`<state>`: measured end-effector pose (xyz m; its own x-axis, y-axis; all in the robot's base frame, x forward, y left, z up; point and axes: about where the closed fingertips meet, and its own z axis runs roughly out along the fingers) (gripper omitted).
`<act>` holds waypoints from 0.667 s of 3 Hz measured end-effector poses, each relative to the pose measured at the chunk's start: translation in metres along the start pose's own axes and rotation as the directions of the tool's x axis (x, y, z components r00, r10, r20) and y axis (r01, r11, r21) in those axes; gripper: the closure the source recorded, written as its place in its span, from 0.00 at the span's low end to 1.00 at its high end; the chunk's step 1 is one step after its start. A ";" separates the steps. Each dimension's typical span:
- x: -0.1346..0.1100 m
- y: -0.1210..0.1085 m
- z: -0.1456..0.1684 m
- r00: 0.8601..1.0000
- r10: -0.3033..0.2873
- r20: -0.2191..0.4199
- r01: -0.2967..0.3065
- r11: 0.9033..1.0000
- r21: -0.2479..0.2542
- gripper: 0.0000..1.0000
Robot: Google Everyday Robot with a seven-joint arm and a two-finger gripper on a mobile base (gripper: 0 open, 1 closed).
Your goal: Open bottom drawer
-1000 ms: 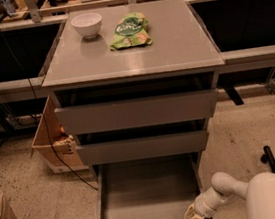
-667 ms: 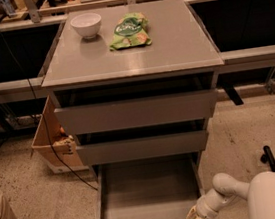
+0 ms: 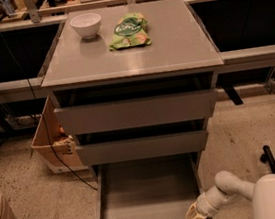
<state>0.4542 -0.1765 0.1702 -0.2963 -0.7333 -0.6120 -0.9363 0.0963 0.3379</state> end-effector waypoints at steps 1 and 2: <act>-0.034 -0.026 -0.029 0.993 -0.111 0.048 0.108 0.992 0.065 1.00; -0.071 -0.049 -0.074 0.972 -0.225 0.064 0.214 0.965 0.149 1.00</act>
Offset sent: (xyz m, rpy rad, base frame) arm 0.1370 -0.0162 0.1494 0.0951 -0.4461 0.0682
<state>0.5347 -0.1793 0.2498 -0.0891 -0.6916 -0.7167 -0.9954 0.0362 0.0888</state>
